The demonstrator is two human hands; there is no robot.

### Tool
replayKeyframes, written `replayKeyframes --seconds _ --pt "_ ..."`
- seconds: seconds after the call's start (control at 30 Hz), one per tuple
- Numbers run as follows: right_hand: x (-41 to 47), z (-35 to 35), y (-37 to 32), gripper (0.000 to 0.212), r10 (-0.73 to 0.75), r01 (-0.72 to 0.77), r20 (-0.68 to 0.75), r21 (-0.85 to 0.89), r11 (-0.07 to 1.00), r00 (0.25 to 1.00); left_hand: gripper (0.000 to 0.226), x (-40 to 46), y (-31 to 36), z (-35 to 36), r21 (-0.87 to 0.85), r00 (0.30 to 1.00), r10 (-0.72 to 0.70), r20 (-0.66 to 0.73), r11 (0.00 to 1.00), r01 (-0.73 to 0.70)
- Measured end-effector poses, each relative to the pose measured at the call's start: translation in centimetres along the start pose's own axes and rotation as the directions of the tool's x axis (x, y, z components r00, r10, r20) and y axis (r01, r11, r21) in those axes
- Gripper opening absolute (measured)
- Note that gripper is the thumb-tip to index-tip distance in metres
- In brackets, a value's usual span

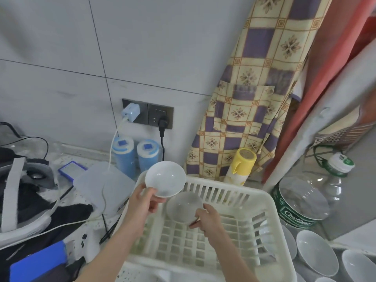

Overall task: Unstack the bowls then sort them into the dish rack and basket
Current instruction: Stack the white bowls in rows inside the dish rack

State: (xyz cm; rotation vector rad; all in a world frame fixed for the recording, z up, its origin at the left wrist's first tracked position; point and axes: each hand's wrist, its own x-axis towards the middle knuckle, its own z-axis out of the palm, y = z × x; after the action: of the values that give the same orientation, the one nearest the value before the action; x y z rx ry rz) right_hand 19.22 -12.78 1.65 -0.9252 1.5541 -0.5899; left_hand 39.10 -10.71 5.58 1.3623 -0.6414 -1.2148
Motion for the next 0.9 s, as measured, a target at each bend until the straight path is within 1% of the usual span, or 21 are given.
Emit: replayKeyframes --seconds 0.07,0.2,0.3,0.4,0.6,0.73,0.8,0.83,0.9 --pt "0.6 0.5 0.1 0.045 0.024 -0.024 0.002 -0.001 1.0 1.0 0.039 0.3 -0.4 -0.1 -0.005 0.999 -0.013 0.03 1.0 0.013" --pt "1.0 1.2 0.4 0.053 0.072 -0.073 0.007 0.038 0.997 0.997 0.022 0.8 -1.3 -0.3 0.013 0.997 -0.041 0.069 0.999 0.04" --pt "1.1 1.3 0.8 0.055 0.081 -0.081 0.001 0.043 0.996 0.997 0.023 0.7 -1.4 0.0 0.008 0.994 -0.042 0.105 0.999 0.042" --pt "1.4 1.3 1.4 0.053 0.08 -0.08 -0.005 0.028 0.996 0.997 0.02 0.7 -1.5 0.0 0.0 0.991 -0.045 0.123 0.999 0.045" --pt "1.5 1.5 2.2 0.044 0.04 -0.041 -0.006 -0.016 0.999 0.999 0.022 0.7 -1.2 0.3 0.04 0.988 -0.061 0.139 0.998 0.055" --pt "1.2 1.7 1.7 0.046 0.01 -0.008 0.019 -0.117 0.993 1.0 0.024 0.7 -1.1 0.3 0.086 0.985 -0.098 0.142 0.993 0.087" --pt "1.1 1.5 1.4 0.05 -0.016 0.023 0.035 -0.195 0.98 0.999 0.025 0.6 -1.2 0.3 0.126 0.983 -0.106 0.147 0.988 0.088" --pt "0.9 1.4 1.2 0.053 -0.032 0.036 0.019 -0.261 0.965 0.999 0.025 0.6 -1.2 0.3 0.143 0.982 -0.117 0.146 0.985 0.096" --pt "0.6 0.6 1.0 0.058 -0.094 0.057 -0.073 -0.4 0.915 0.993 0.026 0.6 -1.5 0.3 0.17 0.978 -0.153 0.142 0.977 0.128"
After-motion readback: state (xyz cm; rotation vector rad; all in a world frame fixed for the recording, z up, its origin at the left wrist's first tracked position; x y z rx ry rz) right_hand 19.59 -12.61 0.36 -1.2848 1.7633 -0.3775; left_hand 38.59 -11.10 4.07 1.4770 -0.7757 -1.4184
